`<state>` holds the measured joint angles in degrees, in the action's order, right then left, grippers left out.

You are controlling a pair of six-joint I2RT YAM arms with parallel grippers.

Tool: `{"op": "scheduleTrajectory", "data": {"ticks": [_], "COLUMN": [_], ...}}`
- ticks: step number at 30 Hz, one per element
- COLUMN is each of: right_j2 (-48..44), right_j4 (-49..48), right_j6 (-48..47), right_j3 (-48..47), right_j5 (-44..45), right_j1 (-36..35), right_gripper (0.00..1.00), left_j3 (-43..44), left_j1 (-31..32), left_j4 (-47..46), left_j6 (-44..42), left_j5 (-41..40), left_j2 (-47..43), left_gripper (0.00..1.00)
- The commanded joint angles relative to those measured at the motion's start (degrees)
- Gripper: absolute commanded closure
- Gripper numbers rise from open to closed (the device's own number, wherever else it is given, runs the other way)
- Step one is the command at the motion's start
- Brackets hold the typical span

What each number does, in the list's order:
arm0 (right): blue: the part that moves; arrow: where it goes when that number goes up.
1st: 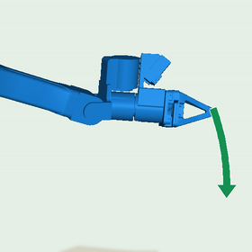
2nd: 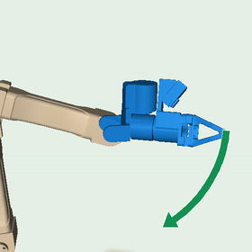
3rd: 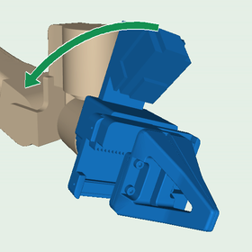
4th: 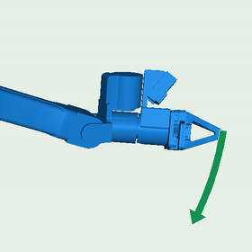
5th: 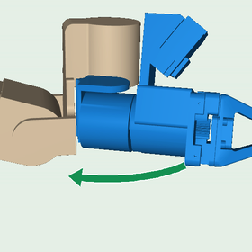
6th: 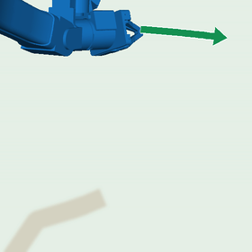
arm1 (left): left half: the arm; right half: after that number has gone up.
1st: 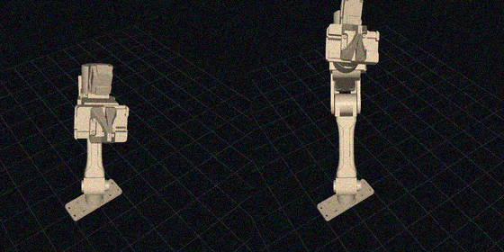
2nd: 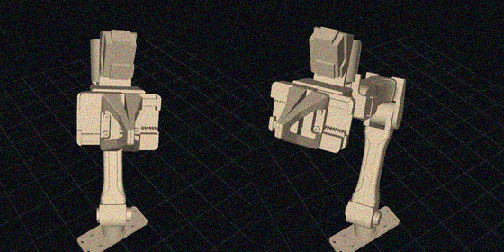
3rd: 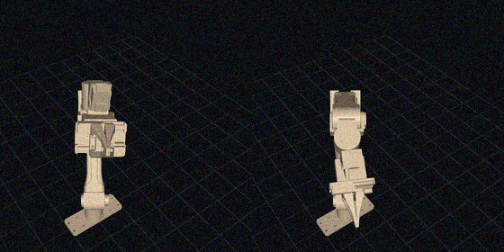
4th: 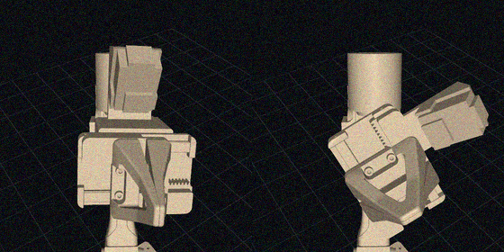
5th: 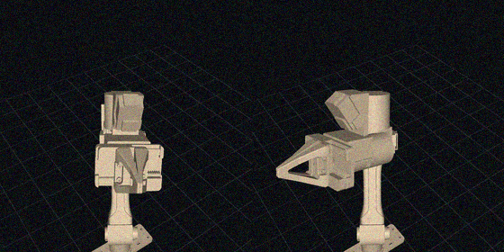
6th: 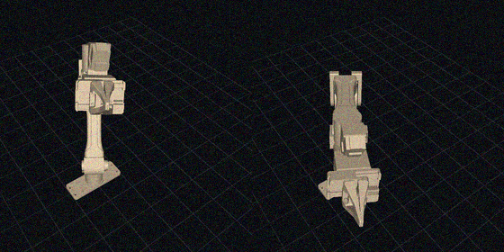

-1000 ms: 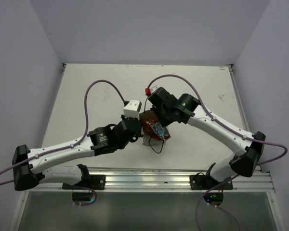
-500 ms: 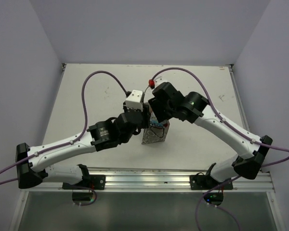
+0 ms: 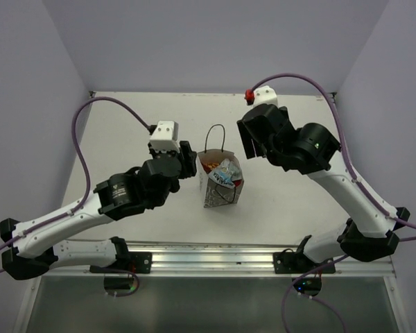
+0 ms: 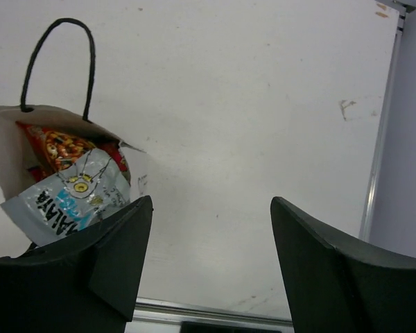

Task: Place the snacks into the paper bag

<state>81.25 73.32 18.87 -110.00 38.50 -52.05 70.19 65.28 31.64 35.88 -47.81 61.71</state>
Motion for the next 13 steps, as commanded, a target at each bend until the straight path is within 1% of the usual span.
{"op": "scheduleTrajectory", "data": {"ticks": [1, 3, 6, 10, 11, 12, 13], "right_j2": [0.49, 0.22, -0.39, -0.57, -0.13, 0.22, 0.48], "right_j4": [6.31, 6.22, 5.35, 5.17, 5.43, 6.48, 6.92], "right_j6": [2.13, 3.09, 4.5, 7.66, 7.84, 7.85, 7.58], "right_j3": [0.48, 1.97, 3.29, 3.74, 3.56, 2.69, 2.16], "right_j5": [5.97, 6.06, 6.85, 10.36, 11.24, 11.33, 11.42], "right_j1": [0.2, 0.11, 0.2, 0.11, 0.11, 0.11, 0.11], "right_gripper": [0.27, 0.26, 0.22, 0.21, 0.21, 0.2, 0.19], "left_j3": [2.14, 2.14, 1.88, 1.26, 1.26, 1.35, 1.35], "left_j1": [-0.24, -0.24, -0.32, -0.5, -0.59, -0.76, -1.03], "left_j4": [4.13, 5.27, 5.98, 5.8, 5.8, 5.8, 5.8], "left_j6": [2.27, 2.61, 3.23, 3.76, 3.67, 3.5, 3.24], "left_j5": [-4.04, -4.74, -5.45, -5.71, -5.8, -5.89, -5.98], "left_j2": [-2.64, -3.0, -4.05, -4.76, -4.76, -4.76, -4.85], "left_gripper": [0.42, 0.41, 0.39, 0.34, 0.31, 0.25, 0.17]}}
